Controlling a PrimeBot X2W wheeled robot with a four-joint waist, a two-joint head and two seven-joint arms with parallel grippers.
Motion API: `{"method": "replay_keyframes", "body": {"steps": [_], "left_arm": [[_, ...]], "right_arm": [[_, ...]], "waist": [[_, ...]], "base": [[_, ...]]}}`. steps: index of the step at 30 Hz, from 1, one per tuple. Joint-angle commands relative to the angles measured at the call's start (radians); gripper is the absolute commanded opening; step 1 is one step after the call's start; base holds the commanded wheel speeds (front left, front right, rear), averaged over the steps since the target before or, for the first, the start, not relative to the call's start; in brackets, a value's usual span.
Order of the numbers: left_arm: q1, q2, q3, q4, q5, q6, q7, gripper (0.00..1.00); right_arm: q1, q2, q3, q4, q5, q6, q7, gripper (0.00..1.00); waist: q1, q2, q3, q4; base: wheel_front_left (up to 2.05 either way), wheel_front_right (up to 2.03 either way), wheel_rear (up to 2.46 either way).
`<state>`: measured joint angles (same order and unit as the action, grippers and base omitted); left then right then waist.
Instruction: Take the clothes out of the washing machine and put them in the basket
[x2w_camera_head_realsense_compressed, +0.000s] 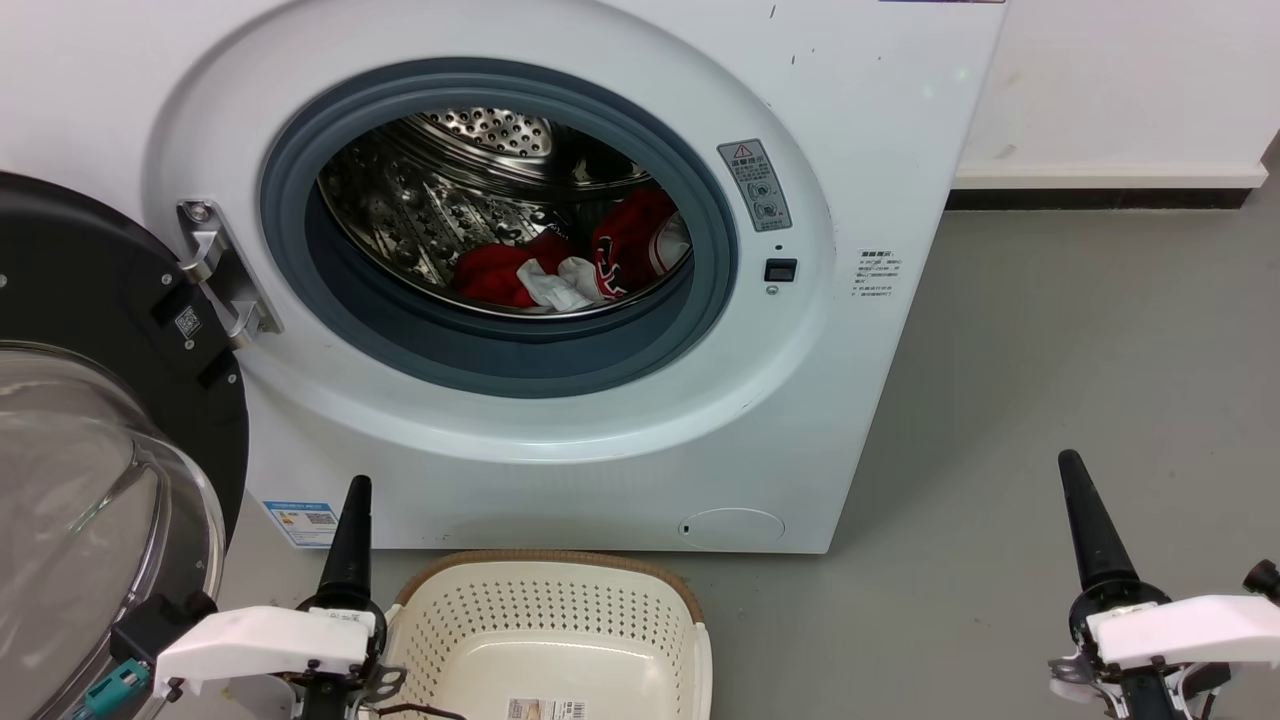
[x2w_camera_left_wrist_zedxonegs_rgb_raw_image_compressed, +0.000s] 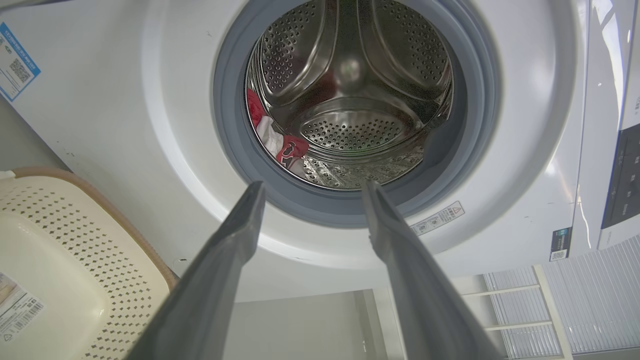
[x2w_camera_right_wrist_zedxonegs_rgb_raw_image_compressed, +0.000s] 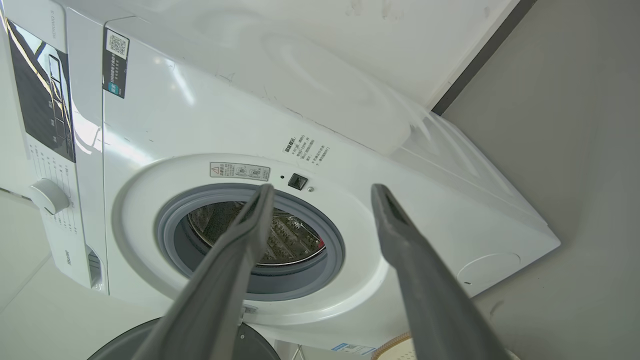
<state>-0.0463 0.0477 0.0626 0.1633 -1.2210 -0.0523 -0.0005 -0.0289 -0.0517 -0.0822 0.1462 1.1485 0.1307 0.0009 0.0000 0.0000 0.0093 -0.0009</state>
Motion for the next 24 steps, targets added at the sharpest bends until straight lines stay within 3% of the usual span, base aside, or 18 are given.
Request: {"method": "replay_keyframes", "body": {"steps": [1,24], "left_arm": [[-0.005,0.002,-0.007,-0.025,0.038,0.006,-0.01,1.0],[0.028,0.003,-0.063,-0.096,0.419,0.049,-0.092,1.0]], "right_arm": [[-0.002,0.0,0.005,-0.03,-0.046,0.0,-0.01,1.0],[0.043,0.001,0.062,-0.126,-0.483,0.0,-0.093,1.0]], "waist": [[0.0,0.0,0.001,0.0],[0.0,0.0,0.008,-0.007]], "base": [[0.0,0.0,0.0],[0.0,0.0,0.0]]}}
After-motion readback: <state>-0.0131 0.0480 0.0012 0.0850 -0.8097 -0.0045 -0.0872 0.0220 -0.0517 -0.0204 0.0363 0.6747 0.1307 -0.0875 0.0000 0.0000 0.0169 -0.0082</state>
